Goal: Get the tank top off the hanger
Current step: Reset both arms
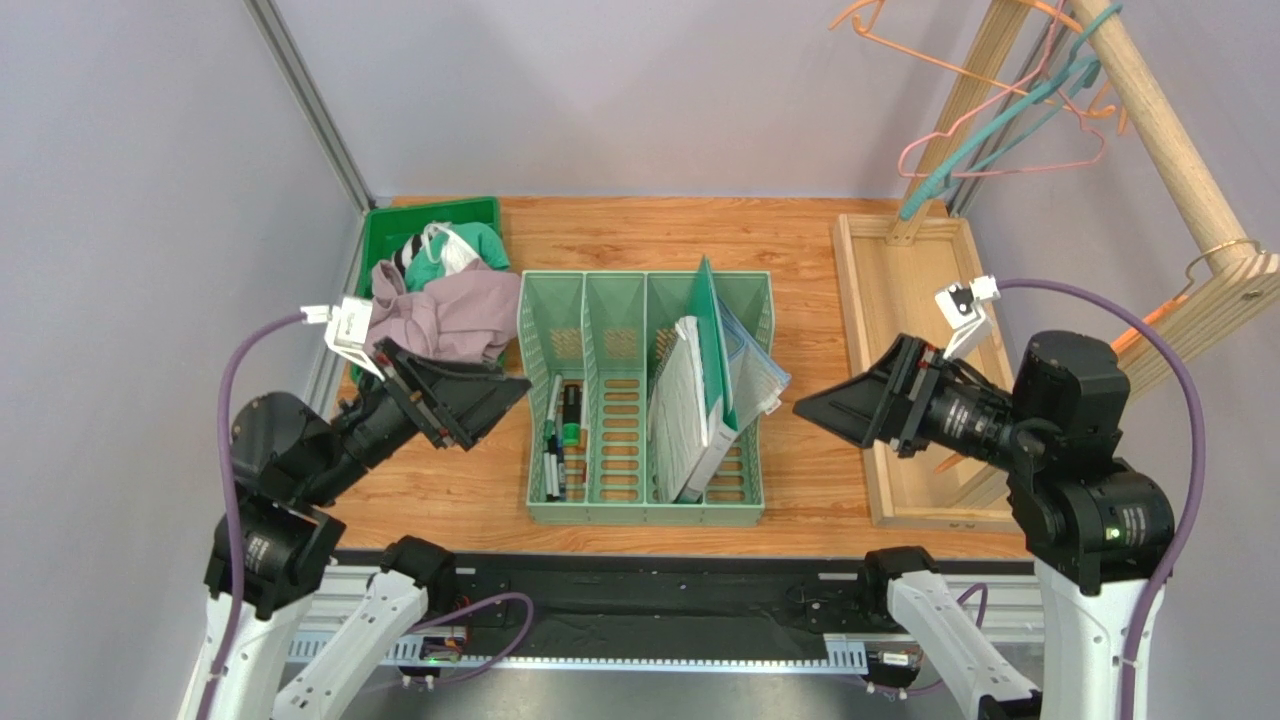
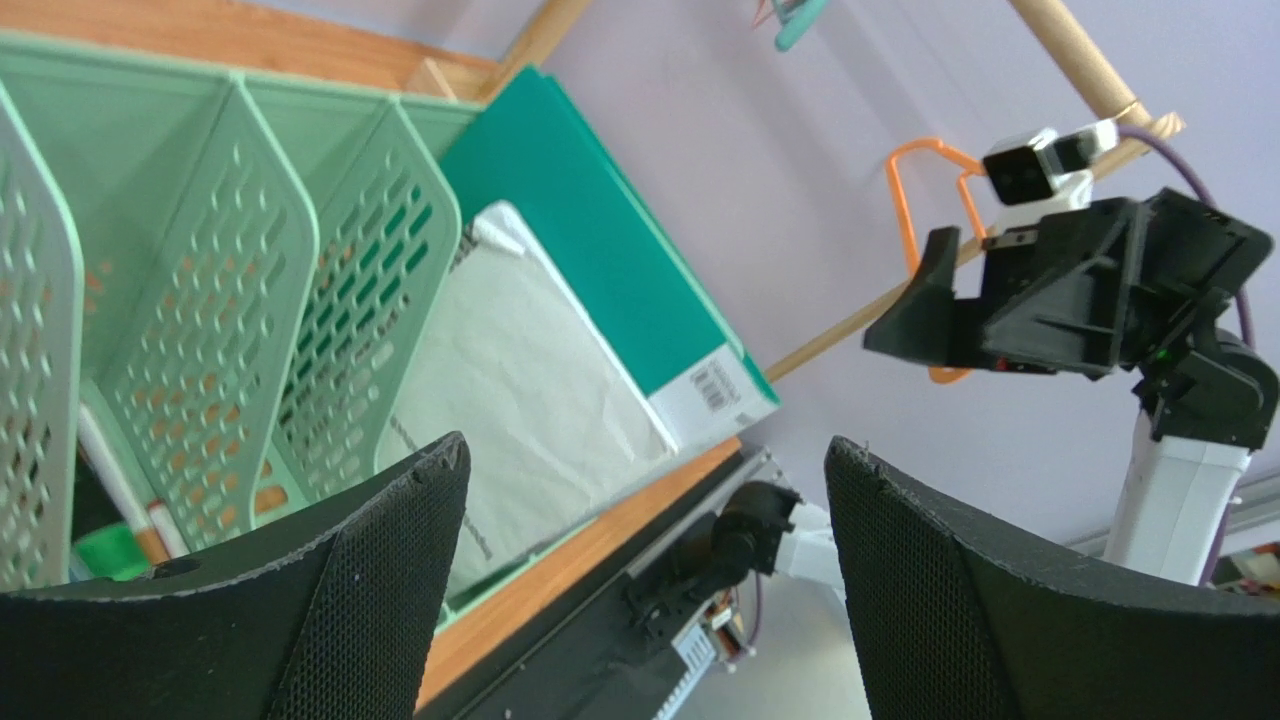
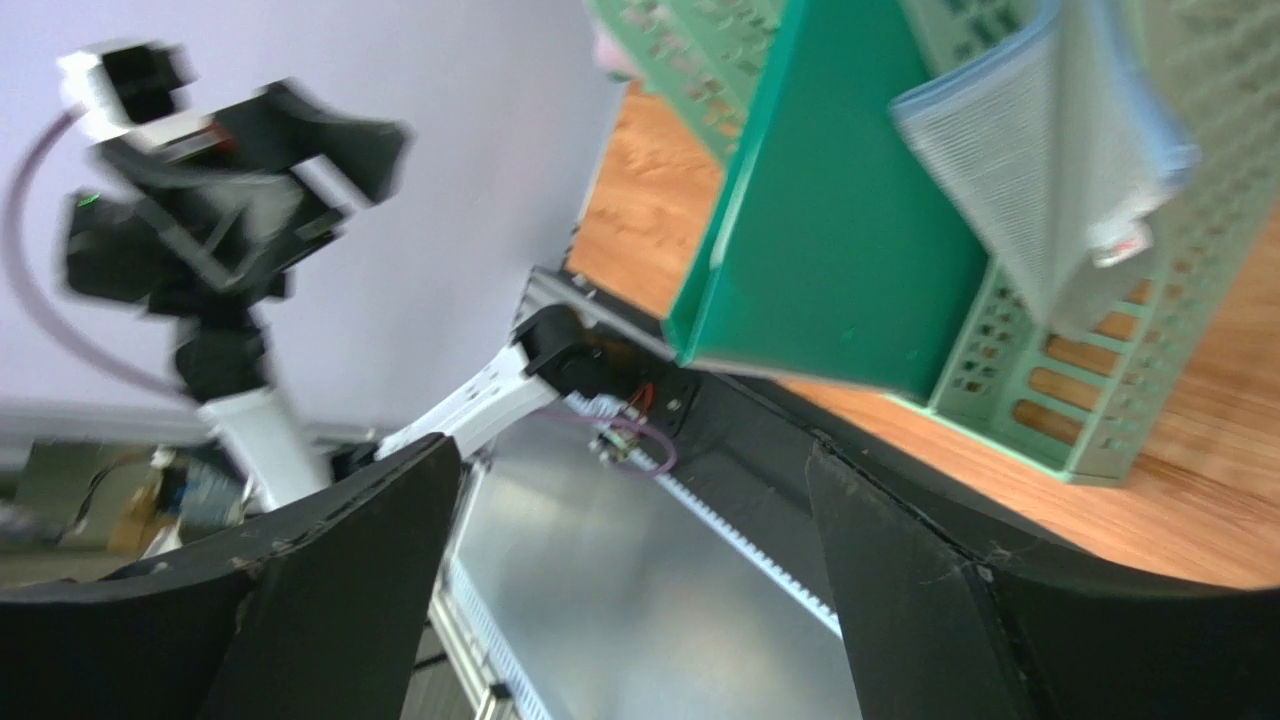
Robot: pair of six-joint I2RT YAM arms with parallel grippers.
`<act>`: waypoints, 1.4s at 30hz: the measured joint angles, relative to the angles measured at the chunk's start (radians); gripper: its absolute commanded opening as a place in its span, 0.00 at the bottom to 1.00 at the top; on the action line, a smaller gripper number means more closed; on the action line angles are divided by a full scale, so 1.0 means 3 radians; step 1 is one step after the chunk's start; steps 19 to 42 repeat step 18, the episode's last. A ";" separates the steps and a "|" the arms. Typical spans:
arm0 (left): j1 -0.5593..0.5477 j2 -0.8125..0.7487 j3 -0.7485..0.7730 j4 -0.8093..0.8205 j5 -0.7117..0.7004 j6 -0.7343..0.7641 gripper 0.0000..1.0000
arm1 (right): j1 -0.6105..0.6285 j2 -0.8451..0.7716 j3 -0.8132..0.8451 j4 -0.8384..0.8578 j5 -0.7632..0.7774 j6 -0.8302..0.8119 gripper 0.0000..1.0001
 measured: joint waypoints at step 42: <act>0.0000 -0.0819 -0.0605 -0.0027 0.0210 -0.0318 0.94 | 0.0009 0.0028 0.0256 -0.0594 0.0842 -0.0237 1.00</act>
